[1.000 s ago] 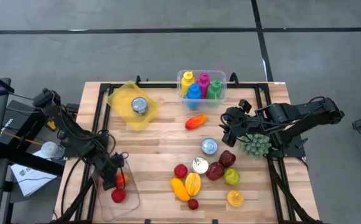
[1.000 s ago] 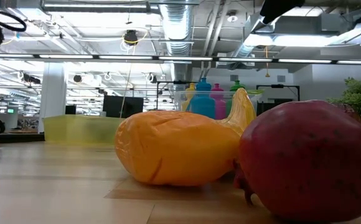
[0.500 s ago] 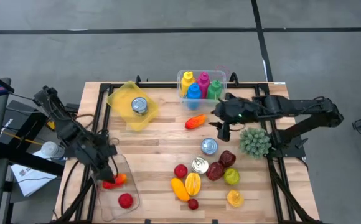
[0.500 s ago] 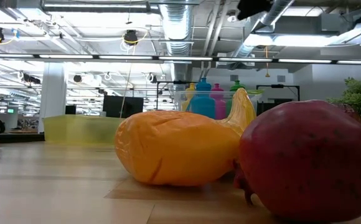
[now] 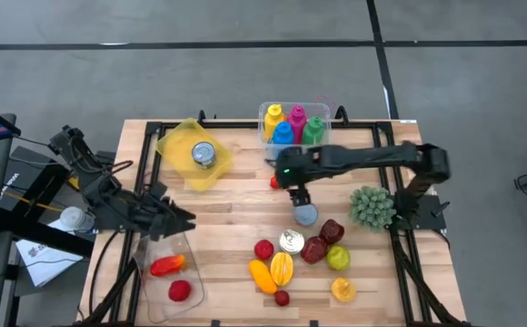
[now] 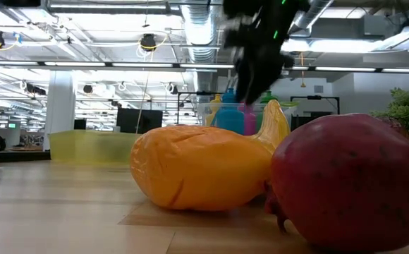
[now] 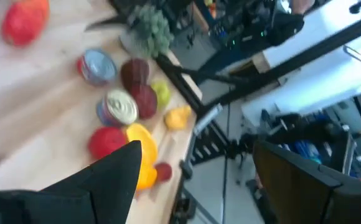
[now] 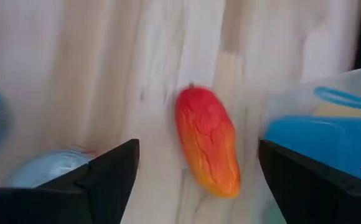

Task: Pick & Place Food Item
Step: Put the red mango into the transparent bin

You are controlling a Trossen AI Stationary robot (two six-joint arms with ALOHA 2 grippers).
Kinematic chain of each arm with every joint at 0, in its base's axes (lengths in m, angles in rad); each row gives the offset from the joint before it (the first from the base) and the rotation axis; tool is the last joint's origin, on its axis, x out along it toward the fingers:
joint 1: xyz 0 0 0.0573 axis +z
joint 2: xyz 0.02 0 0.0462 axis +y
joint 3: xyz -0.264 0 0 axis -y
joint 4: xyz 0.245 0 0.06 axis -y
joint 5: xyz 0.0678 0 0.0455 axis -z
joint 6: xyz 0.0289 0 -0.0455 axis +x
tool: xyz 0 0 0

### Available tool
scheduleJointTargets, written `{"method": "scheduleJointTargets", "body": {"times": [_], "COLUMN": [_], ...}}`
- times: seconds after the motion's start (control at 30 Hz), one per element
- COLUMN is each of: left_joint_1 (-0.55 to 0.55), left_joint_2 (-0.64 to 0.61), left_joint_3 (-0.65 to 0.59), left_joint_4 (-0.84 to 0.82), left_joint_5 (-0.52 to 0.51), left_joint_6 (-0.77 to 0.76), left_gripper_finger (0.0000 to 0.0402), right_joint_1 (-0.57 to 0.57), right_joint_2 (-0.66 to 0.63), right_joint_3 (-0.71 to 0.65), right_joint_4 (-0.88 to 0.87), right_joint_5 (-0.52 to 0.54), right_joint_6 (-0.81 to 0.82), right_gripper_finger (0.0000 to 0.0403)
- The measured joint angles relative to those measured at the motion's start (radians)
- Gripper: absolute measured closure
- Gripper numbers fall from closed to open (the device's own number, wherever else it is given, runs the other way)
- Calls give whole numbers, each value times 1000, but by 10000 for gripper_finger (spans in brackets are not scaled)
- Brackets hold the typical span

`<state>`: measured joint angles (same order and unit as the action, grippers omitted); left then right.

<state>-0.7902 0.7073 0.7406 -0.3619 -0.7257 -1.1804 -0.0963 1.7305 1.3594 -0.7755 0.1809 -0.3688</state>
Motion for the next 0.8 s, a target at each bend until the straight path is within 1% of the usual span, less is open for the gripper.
{"method": "scheduleJointTargets", "body": {"times": [0.1, 0.23, 0.33, 0.43, 0.5, 0.57, 0.67, 0.7, 0.73, 0.8], "left_joint_1": [0, 1, 1, 1, 1, 1, 1, 1, 1, 1], "left_joint_2": [4, 18, 29, 42, 50, 56, 65, 68, 71, 75], "left_joint_3": [0, 0, 0, 0, 0, 0, 0, 0, 0, 0], "left_joint_4": [25, 25, 26, 27, 27, 27, 27, 27, 26, 27], "left_joint_5": [-32, -57, -66, -72, -79, -89, -120, -134, -152, -194], "left_joint_6": [31, 40, 40, 40, 40, 40, 40, 44, 48, 51], "left_gripper_finger": [103, 103, 103, 103, 103, 103, 103, 103, 103, 103], "right_joint_1": [-20, -59, -89, -90, -80, -69, -55, -52, -51, -49], "right_joint_2": [105, 224, 285, 300, 300, 295, 273, 261, 245, 202], "right_joint_3": [0, 0, 0, 3, 2, 0, 1, 1, -1, -1], "right_joint_4": [17, 36, 29, 32, 33, 40, 51, 48, 38, 50], "right_joint_5": [9, 98, 112, 108, 112, 110, 103, 90, 61, -25], "right_joint_6": [-30, -35, -28, 0, 2, 2, 4, 11, 20, 41], "right_gripper_finger": [79, 82, 83, 92, 109, 136, 189, 198, 197, 197]}}
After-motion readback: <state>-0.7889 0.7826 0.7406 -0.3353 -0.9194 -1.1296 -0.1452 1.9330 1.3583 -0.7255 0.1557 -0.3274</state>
